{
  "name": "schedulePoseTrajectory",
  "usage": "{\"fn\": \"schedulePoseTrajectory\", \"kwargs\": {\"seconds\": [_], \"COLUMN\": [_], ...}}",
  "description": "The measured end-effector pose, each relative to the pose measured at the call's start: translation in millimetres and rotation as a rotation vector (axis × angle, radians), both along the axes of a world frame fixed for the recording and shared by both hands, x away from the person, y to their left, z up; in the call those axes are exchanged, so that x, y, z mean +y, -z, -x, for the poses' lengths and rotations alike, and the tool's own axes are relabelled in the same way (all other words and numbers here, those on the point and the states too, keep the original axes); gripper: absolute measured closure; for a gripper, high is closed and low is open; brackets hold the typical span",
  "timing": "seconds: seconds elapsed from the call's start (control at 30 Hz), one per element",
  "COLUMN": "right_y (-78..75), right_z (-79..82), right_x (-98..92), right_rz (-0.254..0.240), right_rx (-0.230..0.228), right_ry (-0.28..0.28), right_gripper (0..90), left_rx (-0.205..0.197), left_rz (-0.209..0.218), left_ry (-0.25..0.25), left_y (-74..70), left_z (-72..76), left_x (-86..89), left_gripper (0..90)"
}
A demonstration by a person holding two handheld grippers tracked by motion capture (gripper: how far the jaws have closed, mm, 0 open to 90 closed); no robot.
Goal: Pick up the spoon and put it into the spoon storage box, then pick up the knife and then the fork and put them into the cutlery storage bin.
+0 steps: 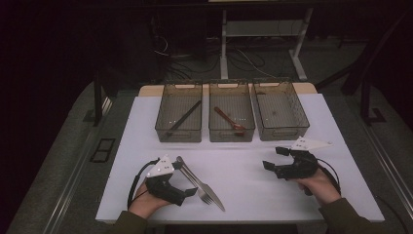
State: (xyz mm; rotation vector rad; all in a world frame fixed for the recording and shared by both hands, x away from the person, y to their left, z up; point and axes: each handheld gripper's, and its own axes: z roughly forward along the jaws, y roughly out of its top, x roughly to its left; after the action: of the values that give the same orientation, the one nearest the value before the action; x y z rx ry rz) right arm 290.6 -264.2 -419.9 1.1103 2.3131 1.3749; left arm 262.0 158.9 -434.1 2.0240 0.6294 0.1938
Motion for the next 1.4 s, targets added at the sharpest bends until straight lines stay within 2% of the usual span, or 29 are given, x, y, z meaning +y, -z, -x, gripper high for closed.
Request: {"fn": "schedulePoseTrajectory", "kwargs": {"seconds": [0.17, 0.37, 0.67, 0.9, 1.0, 1.17, 1.27, 1.4], "right_y": [7.0, 16.5, 21.1, 21.6, 22.6, 22.4, 22.3, 22.6], "right_z": [10.5, 21.4, 30.7, 29.1, 28.7, 30.2, 30.1, 28.8], "right_x": [-10.8, -20.3, -30.1, -28.7, -28.1, -27.2, -27.2, -27.1], "right_rz": [-0.009, 0.011, 0.024, 0.02, 0.026, 0.036, 0.034, 0.036], "right_rx": [-0.001, -0.025, -0.021, -0.019, -0.013, -0.024, -0.022, -0.019], "right_ry": [0.013, -0.007, 0.009, 0.001, 0.008, 0.0, 0.001, 0.001], "right_gripper": [20.3, 20.3, 20.1, 20.0, 19.9, 19.8, 19.8, 19.8], "left_rx": [-0.001, -0.004, -0.007, -0.009, -0.002, 0.022, 0.038, 0.056], "left_rz": [0.003, -0.007, -0.009, 0.009, -0.001, -0.012, -0.018, -0.048], "left_ry": [-0.001, 0.004, 0.0, 0.003, 0.009, 0.029, 0.052, 0.095], "left_y": [-0.2, -0.9, -2.4, -6.9, -7.8, -6.9, -5.5, -2.4], "left_z": [0.3, 0.5, 1.0, 1.6, 2.7, 1.6, 0.2, -0.7], "left_x": [0.2, 0.8, 1.9, 5.2, 3.8, -0.1, -5.1, -12.0], "left_gripper": [0.0, 0.0, 1.7, 17.9, 28.1, 51.1, 62.3, 75.3]}}
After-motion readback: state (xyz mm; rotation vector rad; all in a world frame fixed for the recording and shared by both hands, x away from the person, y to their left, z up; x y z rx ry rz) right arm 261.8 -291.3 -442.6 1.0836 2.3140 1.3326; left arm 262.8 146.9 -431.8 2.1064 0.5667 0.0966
